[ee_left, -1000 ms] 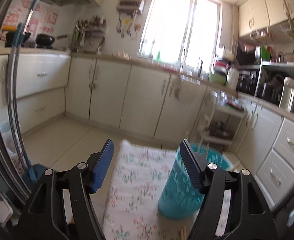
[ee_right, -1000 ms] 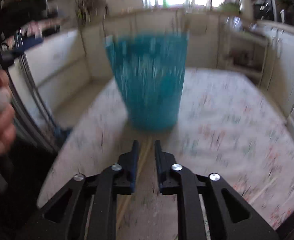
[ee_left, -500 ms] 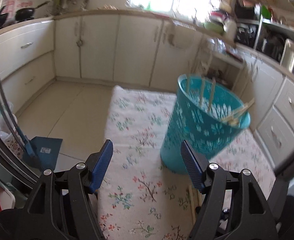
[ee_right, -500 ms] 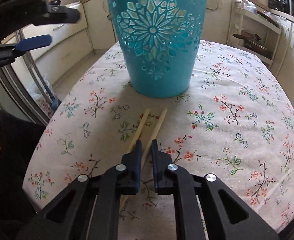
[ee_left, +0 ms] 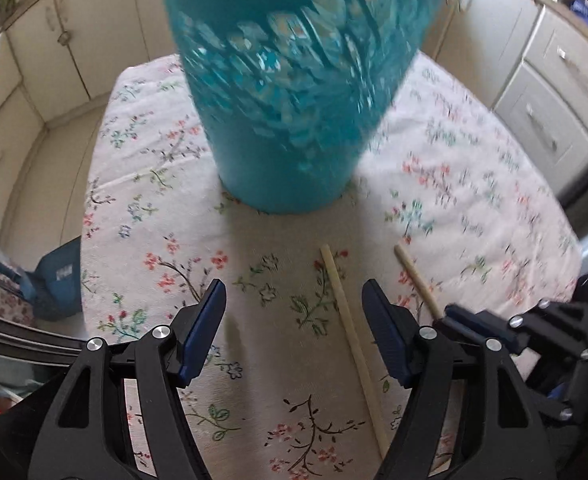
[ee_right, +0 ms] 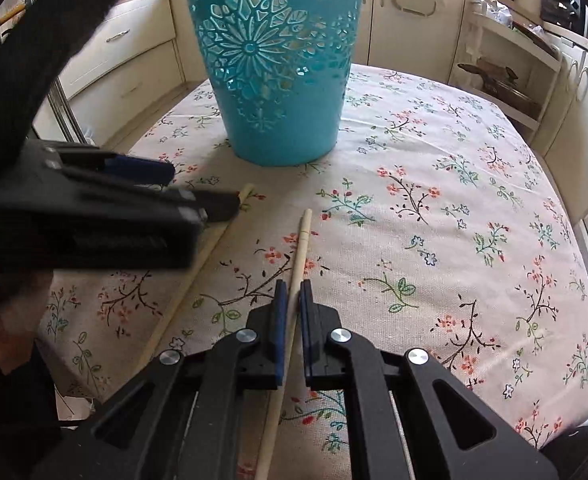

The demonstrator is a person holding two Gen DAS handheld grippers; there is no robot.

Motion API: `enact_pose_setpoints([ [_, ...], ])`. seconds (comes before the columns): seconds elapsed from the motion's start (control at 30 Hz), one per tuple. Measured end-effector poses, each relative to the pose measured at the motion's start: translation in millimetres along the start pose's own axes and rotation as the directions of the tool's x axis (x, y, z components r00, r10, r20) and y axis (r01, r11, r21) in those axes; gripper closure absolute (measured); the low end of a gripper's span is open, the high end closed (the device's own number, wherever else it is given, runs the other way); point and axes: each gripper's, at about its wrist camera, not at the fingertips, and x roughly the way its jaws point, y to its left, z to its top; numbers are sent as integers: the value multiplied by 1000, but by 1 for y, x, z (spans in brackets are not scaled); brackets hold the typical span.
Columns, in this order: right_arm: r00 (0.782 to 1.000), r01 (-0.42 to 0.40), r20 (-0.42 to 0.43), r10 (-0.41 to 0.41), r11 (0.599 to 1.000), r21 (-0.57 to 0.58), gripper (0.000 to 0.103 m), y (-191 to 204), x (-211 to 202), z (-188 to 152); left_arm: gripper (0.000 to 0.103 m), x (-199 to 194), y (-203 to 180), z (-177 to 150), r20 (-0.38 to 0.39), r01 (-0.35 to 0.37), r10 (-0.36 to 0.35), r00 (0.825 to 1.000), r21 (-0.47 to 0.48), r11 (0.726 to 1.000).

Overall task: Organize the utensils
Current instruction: 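Return both open tools to the remaining sticks on the table, then grasp a stick with the left tool and drop it into the basket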

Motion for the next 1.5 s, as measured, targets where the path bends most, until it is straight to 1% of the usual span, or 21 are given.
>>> enact_pose_setpoints([
  [0.1, 1000, -5, 4, 5, 1000, 0, 95, 1, 0, 0, 39, 0, -5, -1, 0, -30, 30, 1000, 37, 999],
  [0.17, 1000, -11, 6, 11, 1000, 7, 95, -1, 0, 1, 44, -2, -7, -3, 13, -38, 37, 999, 57, 998],
  [0.2, 1000, -12, 8, 12, 1000, 11, 95, -1, 1, 1, 52, -3, -10, -4, 19, -33, 32, 999, 68, 997],
  [0.3, 1000, -15, 11, 15, 1000, 24, 95, -3, 3, 5, 94, -8, -19, -4, 27, -19, 16, 1000, 130, 991],
  [0.33, 1000, -18, 12, 18, 999, 30, 93, -3, 5, 6, 98, -9, -22, -6, 31, -31, 27, 999, 155, 987],
  [0.43, 999, -27, 18, 27, 999, 36, 89, -2, 9, 11, 99, -15, -24, -9, 29, -32, 27, 999, 205, 978],
  [0.53, 999, -35, 23, 34, 998, 43, 87, -3, 11, 12, 99, -43, -7, -4, 91, -41, 24, 996, 198, 979],
  [0.6, 999, -39, 26, 38, 998, 41, 87, -3, 11, 12, 99, -76, 11, 2, 155, 7, -37, 987, 188, 982],
  [0.67, 998, -49, 29, 47, 998, 43, 83, -3, 10, 11, 99, -110, 25, 7, 225, 60, -102, 969, 189, 980],
  [0.73, 998, -54, 36, 53, 998, 37, 76, -1, 10, 10, 99, -144, 38, 20, 305, 91, -140, 942, 170, 981],
  [0.83, 998, -43, 40, 42, 999, 17, 70, 5, 10, 10, 99, -202, 49, 53, 482, 124, -175, 858, 135, 983],
  [0.87, 998, -41, 41, 40, 999, 15, 70, 5, 10, 10, 99, -219, 49, 63, 551, 128, -178, 816, 128, 983],
  [0.9, 998, -42, 42, 41, 999, 17, 70, 5, 10, 10, 99, -234, 47, 72, 626, 121, -168, 762, 117, 986],
  [1.0, 998, -52, 44, 51, 998, 29, 70, 2, 10, 11, 98, -255, 33, 92, 780, 79, -106, 617, 72, 994],
  [1.1, 997, -56, 50, 55, 998, 26, 67, 4, 10, 10, 98, -248, 24, 111, 844, 61, -16, 536, -20, 998],
  [1.13, 997, -55, 53, 54, 998, 23, 66, 4, 9, 9, 98, -245, 23, 114, 855, 61, 11, 518, -49, 997],
  [1.2, 997, -48, 58, 47, 999, 14, 66, 5, 10, 9, 98, -233, 23, 125, 872, 73, 49, 488, -96, 993],
  [1.27, 997, -45, 63, 44, 999, 8, 66, 6, 10, 8, 98, -216, 18, 132, 877, 79, 75, 474, -127, 989],
  [1.37, 997, -50, 67, 49, 999, 11, 66, 5, 10, 9, 98, -187, 18, 142, 868, 86, 102, 487, -164, 983],
  [1.4, 996, -52, 68, 51, 999, 12, 66, 5, 10, 9, 98, -178, 19, 145, 859, 86, 107, 501, -172, 981],
  [1.5, 996, -57, 70, 56, 998, 9, 64, 5, 11, 9, 98, -164, 30, 140, 848, 89, 120, 517, -193, 977],
])
